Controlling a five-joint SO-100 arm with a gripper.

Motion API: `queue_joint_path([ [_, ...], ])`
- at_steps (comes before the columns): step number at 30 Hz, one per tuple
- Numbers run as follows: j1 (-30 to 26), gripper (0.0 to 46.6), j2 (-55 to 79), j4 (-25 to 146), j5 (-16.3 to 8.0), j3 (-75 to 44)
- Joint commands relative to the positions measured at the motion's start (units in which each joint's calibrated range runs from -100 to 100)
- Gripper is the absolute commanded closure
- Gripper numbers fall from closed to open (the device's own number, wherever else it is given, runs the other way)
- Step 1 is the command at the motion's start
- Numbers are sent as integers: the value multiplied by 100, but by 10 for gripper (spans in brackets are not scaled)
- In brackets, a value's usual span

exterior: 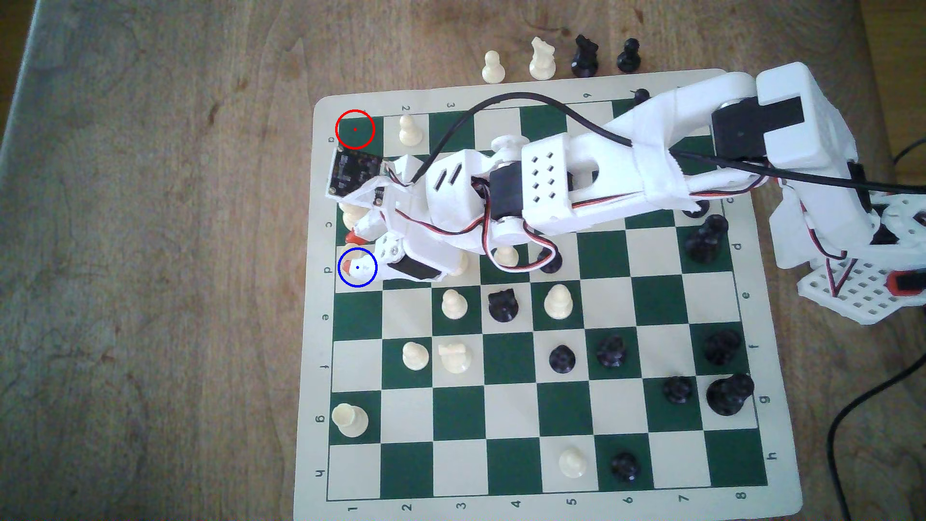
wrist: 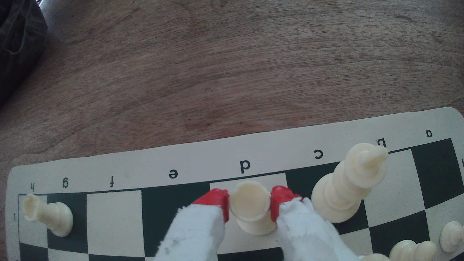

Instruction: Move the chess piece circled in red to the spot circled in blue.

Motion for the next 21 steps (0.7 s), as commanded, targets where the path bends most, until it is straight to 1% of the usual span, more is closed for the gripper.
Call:
queue_joint_path([
  [1,32,457,-226,-159,10,-529],
  [5,24,440,-243,-143,10,-529],
  [9,16,403,-269,-118,15,-501],
  [15,32,362,-336,-28,15,-474],
  [16,32,346,-379,29,15,-474],
  [20,47,309,-591,168,15,-420],
  [21,47,307,-642,185,15,-393],
])
